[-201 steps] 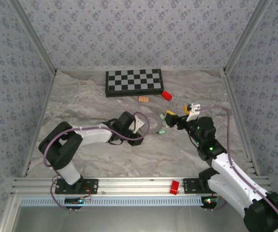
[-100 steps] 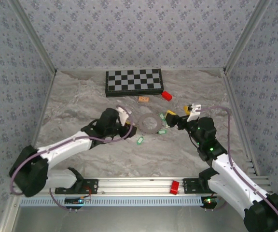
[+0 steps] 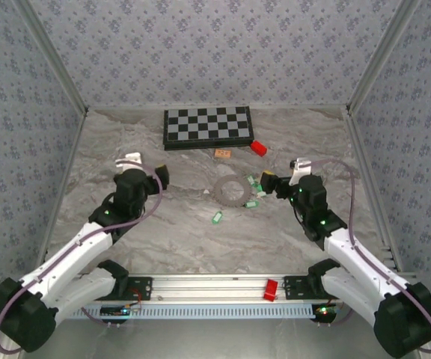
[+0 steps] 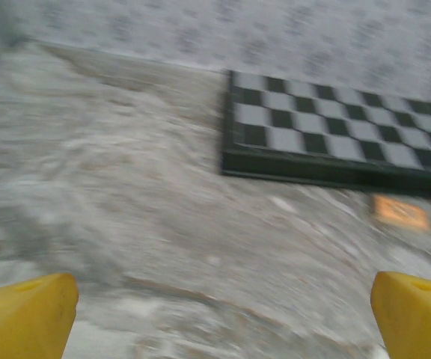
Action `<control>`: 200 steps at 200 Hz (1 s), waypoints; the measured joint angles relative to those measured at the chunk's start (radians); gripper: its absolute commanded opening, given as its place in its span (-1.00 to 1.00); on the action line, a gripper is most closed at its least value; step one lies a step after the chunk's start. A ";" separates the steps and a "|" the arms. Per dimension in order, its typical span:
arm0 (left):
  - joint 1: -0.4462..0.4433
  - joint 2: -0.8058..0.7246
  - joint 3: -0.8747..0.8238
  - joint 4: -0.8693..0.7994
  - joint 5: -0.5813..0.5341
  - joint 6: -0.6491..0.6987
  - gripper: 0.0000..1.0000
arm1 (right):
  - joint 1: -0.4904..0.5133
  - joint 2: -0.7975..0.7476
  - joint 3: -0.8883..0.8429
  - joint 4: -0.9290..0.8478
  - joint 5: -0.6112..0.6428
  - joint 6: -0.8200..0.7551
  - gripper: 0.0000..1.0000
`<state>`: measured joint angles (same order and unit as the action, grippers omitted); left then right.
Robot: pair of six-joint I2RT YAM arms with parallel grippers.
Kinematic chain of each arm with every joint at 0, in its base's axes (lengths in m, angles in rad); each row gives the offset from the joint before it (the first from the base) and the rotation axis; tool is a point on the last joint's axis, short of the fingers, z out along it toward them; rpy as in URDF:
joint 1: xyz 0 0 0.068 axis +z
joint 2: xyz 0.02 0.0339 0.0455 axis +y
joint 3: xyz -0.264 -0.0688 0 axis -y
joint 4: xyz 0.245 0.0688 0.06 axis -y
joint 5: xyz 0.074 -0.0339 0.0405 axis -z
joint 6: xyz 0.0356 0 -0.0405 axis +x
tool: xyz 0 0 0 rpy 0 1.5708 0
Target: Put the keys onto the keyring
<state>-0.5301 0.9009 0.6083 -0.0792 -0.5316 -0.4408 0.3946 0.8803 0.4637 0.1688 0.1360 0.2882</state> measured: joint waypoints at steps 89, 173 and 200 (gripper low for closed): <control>0.269 0.192 -0.008 0.027 -0.330 0.027 0.99 | -0.044 0.232 -0.016 0.157 0.313 -0.230 0.99; 0.408 0.517 -0.077 0.336 -0.227 0.169 0.99 | -0.127 0.488 -0.093 0.427 0.385 -0.343 0.99; 0.437 0.523 -0.114 0.499 -0.153 0.230 0.99 | -0.188 0.490 -0.121 0.529 0.333 -0.349 0.99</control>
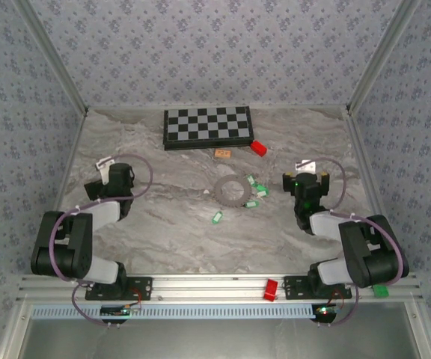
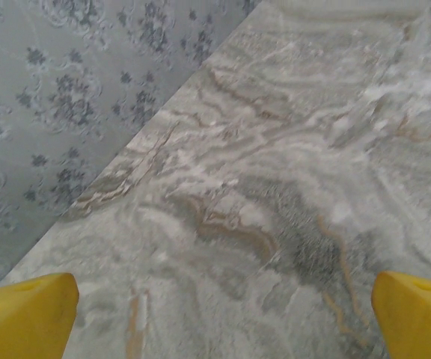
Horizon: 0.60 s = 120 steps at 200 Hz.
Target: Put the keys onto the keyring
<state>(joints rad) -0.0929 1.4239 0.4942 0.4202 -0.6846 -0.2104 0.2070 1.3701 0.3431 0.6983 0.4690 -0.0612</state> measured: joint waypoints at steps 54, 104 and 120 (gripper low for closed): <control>0.074 0.032 -0.060 0.206 0.181 0.047 0.99 | -0.121 0.131 -0.109 0.319 -0.124 0.003 0.99; 0.071 0.096 -0.122 0.407 0.372 0.123 0.99 | -0.124 0.199 -0.101 0.383 -0.175 -0.010 1.00; 0.072 0.112 -0.140 0.405 0.394 0.128 0.99 | -0.143 0.192 -0.041 0.333 -0.201 -0.003 0.99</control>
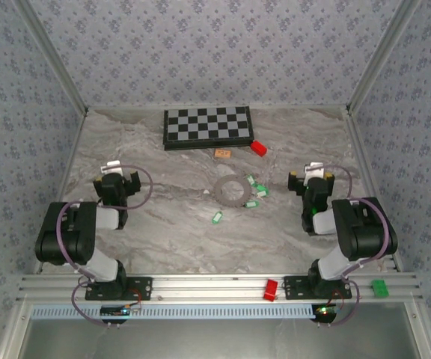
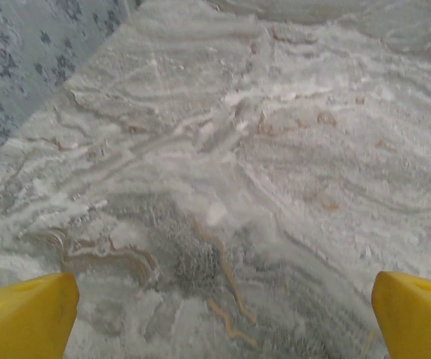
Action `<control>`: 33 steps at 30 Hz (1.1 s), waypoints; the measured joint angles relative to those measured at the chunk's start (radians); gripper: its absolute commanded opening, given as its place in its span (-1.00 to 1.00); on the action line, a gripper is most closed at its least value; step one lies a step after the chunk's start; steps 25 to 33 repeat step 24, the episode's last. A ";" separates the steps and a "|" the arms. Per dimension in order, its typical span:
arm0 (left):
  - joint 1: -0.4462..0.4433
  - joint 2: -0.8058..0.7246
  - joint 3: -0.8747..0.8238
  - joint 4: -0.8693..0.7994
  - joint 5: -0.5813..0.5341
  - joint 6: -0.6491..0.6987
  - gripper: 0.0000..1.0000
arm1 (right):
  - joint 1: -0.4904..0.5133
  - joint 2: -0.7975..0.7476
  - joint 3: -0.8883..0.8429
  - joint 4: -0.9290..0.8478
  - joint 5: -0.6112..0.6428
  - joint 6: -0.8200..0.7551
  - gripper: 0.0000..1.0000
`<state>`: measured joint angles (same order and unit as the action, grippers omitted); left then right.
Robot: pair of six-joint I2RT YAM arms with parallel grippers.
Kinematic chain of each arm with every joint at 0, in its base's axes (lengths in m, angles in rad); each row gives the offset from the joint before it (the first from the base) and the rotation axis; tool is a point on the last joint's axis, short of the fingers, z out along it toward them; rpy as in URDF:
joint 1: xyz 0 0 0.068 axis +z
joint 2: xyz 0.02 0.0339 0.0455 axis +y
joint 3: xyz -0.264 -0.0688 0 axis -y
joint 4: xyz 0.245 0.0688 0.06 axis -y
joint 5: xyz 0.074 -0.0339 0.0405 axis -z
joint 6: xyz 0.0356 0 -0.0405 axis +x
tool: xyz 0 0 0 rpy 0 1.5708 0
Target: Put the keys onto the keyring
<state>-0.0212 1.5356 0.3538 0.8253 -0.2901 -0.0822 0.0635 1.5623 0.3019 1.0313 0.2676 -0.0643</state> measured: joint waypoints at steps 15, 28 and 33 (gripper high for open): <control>0.003 0.005 0.010 0.006 0.021 0.004 0.99 | -0.058 -0.010 0.050 -0.119 -0.047 0.049 0.99; 0.003 0.005 0.010 0.006 0.022 0.004 0.99 | -0.058 -0.011 0.050 -0.124 -0.048 0.049 0.99; 0.003 0.005 0.010 0.006 0.022 0.004 0.99 | -0.058 -0.011 0.050 -0.124 -0.048 0.049 0.99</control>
